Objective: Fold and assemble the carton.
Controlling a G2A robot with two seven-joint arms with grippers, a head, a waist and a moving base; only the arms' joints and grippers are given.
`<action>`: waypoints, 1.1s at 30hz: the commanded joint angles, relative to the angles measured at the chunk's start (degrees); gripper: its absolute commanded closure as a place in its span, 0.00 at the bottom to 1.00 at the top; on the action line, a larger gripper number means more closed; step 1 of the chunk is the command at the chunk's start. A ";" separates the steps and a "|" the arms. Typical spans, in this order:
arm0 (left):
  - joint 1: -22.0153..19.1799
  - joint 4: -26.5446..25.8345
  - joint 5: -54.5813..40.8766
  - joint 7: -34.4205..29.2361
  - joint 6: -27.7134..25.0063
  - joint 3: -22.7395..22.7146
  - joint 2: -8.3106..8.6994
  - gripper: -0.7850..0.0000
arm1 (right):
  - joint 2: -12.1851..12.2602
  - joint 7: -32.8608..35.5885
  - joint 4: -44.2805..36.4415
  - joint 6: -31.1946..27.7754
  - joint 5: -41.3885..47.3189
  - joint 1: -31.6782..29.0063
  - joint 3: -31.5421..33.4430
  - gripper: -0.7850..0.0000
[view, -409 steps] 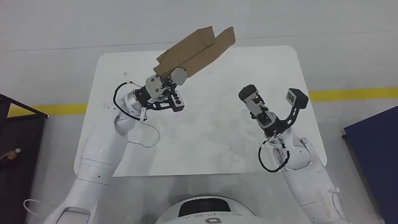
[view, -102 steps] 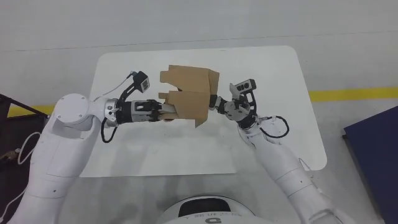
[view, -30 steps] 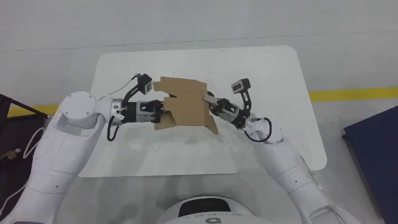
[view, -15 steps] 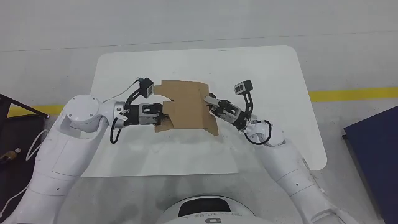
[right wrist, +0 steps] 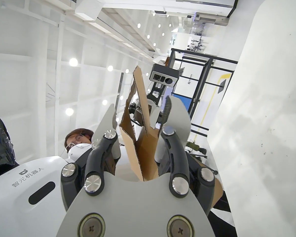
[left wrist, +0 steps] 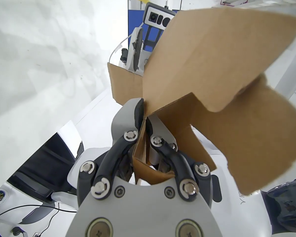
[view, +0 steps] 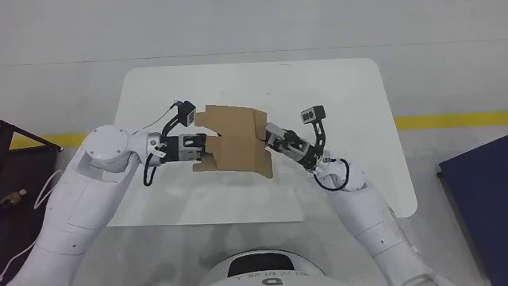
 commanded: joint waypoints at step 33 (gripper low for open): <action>0.81 -3.43 5.36 3.96 4.01 1.05 0.69 1.00 | -0.56 5.78 -0.49 -0.50 16.61 2.56 -1.81 0.00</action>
